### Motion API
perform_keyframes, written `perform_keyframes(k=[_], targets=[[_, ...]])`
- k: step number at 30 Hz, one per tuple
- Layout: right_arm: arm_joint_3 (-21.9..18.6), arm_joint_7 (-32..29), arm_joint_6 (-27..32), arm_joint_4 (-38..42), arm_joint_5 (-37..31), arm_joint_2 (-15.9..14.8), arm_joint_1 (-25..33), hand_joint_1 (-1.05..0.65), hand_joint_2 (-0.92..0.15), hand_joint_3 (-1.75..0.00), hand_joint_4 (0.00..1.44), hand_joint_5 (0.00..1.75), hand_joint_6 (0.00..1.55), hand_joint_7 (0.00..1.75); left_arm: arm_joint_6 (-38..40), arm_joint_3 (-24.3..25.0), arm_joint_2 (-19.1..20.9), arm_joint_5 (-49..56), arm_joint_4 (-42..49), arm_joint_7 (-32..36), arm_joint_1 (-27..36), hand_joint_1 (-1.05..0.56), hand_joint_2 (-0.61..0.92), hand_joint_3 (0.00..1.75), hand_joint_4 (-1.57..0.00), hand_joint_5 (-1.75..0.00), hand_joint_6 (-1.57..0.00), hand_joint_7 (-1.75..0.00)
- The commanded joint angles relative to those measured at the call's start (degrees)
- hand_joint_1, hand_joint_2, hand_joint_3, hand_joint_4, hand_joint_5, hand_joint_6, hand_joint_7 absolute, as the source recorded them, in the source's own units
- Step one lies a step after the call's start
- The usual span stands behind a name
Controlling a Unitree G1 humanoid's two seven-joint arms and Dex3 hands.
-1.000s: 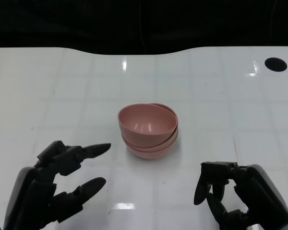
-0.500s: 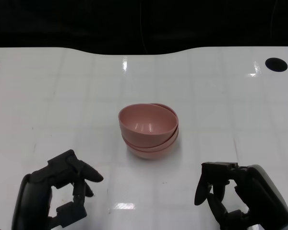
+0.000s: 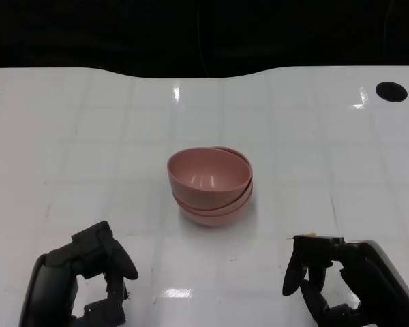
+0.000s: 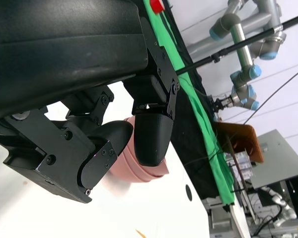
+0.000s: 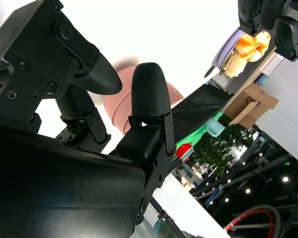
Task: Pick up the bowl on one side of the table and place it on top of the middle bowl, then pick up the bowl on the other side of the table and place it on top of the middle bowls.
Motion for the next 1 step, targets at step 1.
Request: perform_keyframes(k=[1], targets=[[-0.65,0.06,-0.31,-0.8,0.4,-0.58,0.46,-0.09,-0.15,-1.66,0.91,1.75,0.82,1.44,1.09,0.72,1.03,-1.57,-1.52,-2.22,0.73,-0.11,0.38,1.43,-0.9,-1.75,-0.78,-1.64]])
